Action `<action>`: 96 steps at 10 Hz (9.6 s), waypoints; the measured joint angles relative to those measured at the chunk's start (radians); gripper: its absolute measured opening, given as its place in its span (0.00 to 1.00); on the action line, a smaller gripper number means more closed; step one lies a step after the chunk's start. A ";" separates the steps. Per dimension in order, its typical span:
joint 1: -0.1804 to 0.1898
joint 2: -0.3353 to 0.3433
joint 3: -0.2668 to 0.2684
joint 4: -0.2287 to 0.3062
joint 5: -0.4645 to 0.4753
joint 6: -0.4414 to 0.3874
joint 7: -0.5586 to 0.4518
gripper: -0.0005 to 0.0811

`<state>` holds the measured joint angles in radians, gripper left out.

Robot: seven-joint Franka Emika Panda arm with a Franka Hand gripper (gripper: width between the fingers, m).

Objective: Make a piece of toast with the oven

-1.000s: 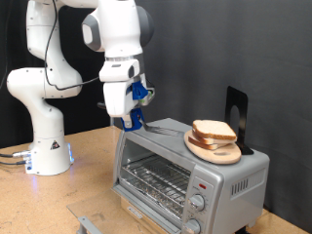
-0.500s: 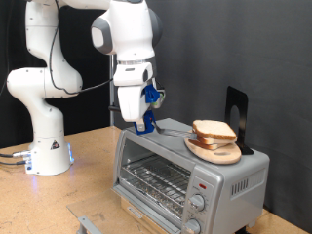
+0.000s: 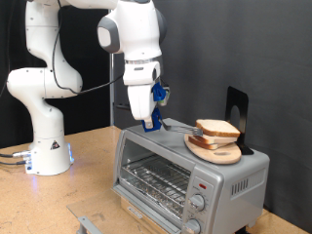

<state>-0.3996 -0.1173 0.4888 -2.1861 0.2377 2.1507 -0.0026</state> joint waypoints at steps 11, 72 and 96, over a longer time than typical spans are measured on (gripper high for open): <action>0.009 -0.053 -0.003 -0.041 0.050 -0.028 -0.016 0.49; 0.012 -0.131 0.113 -0.128 0.122 0.020 -0.092 0.49; -0.032 -0.075 0.112 -0.079 0.036 0.116 -0.055 0.49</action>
<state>-0.4313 -0.1923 0.6006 -2.2655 0.2736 2.2665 -0.0576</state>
